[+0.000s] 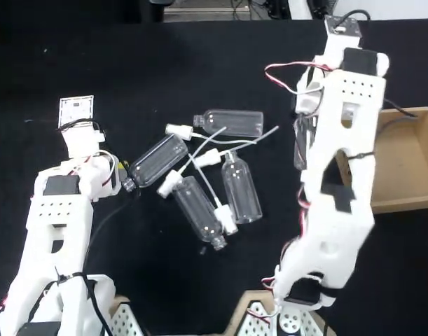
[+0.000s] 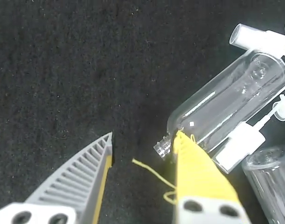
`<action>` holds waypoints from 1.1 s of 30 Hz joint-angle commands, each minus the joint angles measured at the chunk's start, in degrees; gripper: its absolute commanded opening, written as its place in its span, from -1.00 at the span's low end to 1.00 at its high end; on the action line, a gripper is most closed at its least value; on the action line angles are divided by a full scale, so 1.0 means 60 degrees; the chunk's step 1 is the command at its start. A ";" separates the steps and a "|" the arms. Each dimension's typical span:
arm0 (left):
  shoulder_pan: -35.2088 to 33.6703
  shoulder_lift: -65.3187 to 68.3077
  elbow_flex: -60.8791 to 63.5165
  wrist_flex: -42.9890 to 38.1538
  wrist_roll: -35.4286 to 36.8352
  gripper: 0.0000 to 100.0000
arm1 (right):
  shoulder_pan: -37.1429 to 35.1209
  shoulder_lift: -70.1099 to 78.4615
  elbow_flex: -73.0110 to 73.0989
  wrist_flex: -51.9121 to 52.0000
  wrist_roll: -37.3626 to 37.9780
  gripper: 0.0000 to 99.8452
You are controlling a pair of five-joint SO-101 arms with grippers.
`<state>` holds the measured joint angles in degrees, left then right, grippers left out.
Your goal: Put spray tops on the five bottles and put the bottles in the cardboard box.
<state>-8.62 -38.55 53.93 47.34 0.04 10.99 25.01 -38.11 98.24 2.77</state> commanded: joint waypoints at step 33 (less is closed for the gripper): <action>0.1136 -0.0029 -0.1502 0.0733 0.0088 -0.61 | -0.1377 -2.1560 2.1516 -1.1165 -0.2037 -0.98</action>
<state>-5.71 -38.55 50.24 49.80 0.13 4.22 -96.31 88.13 33.27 -8.40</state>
